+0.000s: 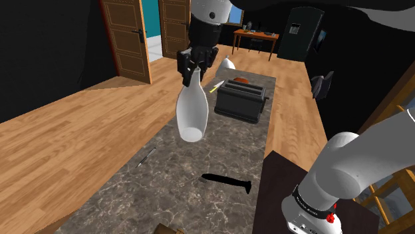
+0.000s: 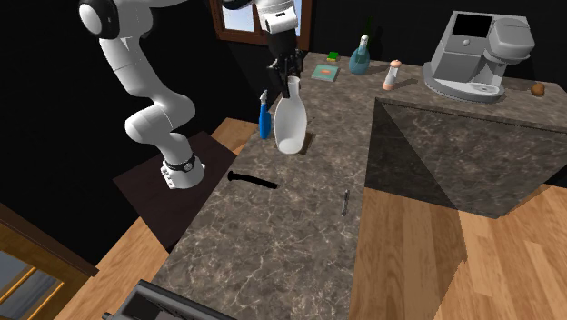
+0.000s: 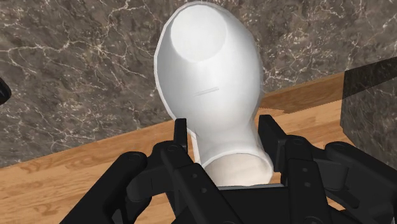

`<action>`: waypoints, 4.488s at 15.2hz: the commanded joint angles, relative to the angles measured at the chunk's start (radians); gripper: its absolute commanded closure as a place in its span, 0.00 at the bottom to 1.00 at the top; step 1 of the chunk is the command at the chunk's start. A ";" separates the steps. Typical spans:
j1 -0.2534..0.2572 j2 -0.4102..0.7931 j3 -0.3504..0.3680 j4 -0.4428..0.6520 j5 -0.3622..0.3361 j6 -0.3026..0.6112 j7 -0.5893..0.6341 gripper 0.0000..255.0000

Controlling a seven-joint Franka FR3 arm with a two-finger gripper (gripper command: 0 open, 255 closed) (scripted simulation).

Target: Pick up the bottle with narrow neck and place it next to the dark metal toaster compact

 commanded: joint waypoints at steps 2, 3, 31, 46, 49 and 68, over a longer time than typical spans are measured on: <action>-0.004 0.017 0.001 0.059 -0.006 -0.043 0.004 1.00; -0.005 0.022 0.001 0.077 -0.008 -0.056 0.005 1.00; -0.129 0.138 -0.276 0.317 -0.038 -0.208 -0.373 1.00; -0.205 0.243 -0.411 0.340 -0.029 -0.142 -0.588 1.00; -0.205 0.225 -0.410 0.278 -0.029 -0.098 -0.591 1.00; -0.204 0.165 -0.407 -0.044 -0.024 0.163 -0.612 1.00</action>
